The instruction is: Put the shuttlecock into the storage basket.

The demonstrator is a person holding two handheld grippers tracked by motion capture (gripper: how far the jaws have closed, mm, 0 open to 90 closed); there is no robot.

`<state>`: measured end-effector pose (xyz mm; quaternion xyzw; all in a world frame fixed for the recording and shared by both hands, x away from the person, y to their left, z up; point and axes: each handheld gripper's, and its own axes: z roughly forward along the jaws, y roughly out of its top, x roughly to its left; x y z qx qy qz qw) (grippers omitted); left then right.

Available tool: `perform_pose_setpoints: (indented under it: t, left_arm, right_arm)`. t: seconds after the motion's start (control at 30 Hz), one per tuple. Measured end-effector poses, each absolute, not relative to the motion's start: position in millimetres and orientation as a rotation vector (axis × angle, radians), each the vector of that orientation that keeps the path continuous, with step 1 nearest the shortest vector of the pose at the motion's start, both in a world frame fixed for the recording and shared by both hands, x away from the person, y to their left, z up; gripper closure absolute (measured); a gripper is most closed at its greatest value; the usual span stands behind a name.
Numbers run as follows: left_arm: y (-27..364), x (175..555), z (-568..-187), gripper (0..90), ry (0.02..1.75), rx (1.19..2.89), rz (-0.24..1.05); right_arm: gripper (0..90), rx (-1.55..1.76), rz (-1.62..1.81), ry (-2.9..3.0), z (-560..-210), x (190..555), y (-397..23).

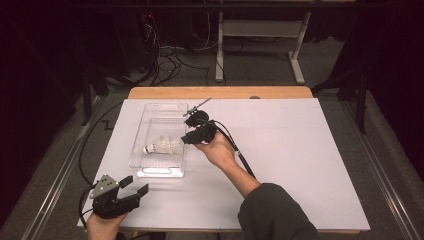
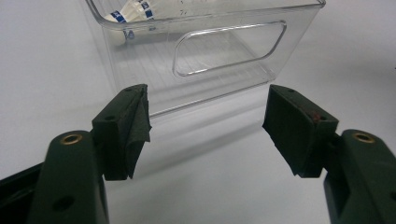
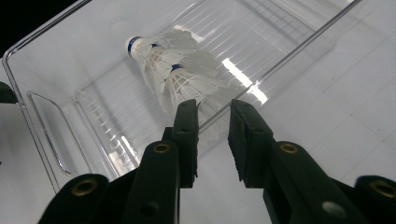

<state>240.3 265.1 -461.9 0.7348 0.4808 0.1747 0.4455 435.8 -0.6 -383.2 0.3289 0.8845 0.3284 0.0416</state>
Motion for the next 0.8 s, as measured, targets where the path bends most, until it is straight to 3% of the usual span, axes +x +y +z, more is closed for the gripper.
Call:
perform_pose_setpoints:
  t: [0.8]
  left_arm:
    - [265.6,240.5,-461.8,32.4,1.193,1.818,0.435]
  right_arm:
    - [69.2,1.048,1.044,2.655,-384.3,436.7,-31.3]
